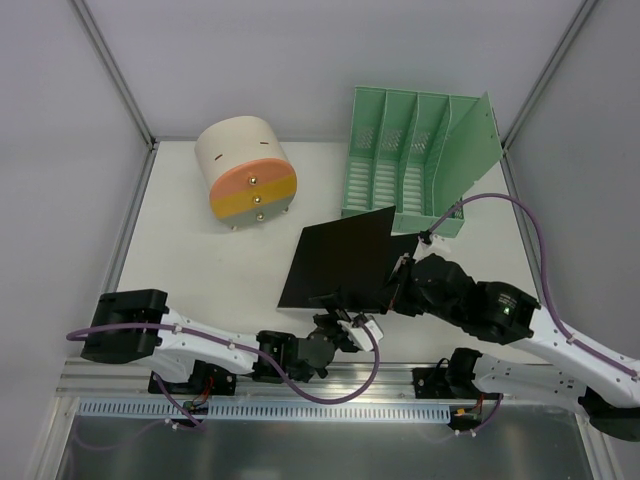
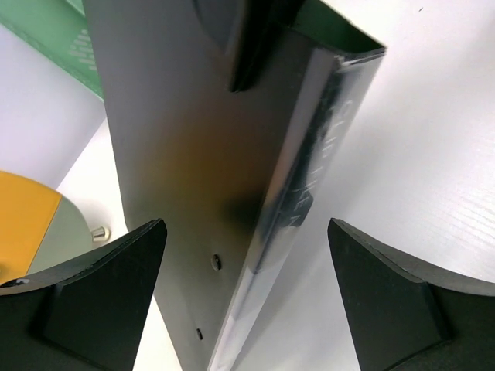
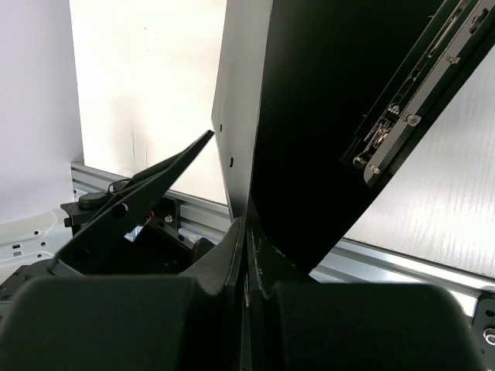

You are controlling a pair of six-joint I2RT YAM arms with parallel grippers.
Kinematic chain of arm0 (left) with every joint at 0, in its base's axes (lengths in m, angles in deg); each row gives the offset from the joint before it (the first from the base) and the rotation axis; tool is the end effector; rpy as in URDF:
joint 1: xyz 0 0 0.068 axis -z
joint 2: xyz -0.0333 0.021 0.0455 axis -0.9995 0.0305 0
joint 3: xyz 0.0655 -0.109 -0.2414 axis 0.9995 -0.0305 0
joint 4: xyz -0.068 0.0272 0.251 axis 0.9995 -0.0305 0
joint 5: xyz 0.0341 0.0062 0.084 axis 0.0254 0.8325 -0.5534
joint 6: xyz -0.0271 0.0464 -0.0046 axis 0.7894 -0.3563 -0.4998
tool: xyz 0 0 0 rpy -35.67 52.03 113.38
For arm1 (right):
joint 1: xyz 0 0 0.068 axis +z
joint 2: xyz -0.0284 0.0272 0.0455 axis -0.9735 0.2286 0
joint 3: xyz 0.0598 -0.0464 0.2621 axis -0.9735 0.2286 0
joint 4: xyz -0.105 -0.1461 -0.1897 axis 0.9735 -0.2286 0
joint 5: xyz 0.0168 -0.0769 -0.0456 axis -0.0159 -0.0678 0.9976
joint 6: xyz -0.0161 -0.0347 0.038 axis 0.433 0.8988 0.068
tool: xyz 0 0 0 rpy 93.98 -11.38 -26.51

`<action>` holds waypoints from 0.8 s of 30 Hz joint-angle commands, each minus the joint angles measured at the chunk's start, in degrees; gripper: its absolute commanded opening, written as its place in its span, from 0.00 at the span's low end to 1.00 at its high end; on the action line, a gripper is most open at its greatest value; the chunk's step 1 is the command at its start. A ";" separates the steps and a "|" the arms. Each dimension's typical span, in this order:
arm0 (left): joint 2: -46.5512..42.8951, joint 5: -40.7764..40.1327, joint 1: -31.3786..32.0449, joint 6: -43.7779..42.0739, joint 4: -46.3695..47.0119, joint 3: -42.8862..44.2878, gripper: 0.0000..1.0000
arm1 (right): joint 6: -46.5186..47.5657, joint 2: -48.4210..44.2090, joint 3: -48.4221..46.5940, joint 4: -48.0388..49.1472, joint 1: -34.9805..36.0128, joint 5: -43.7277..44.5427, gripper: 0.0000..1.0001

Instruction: Organize the desk

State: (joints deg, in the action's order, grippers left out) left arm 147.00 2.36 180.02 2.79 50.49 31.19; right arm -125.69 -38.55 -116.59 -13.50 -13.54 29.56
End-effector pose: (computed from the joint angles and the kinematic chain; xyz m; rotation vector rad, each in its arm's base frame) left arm 0.0187 -0.2893 0.2273 0.9659 1.3636 -0.1414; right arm 0.0777 0.1308 0.3401 -0.1222 2.2487 0.7869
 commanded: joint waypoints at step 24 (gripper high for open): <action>1.98 3.13 -3.44 -7.30 11.01 3.58 0.00 | -1.08 -1.09 -2.56 -0.49 0.13 0.50 0.06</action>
State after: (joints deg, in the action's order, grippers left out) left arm 150.81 5.18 177.02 -6.39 57.35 32.87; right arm -127.57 -38.85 -117.13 -12.52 -13.59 29.38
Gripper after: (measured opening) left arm 0.061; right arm 0.043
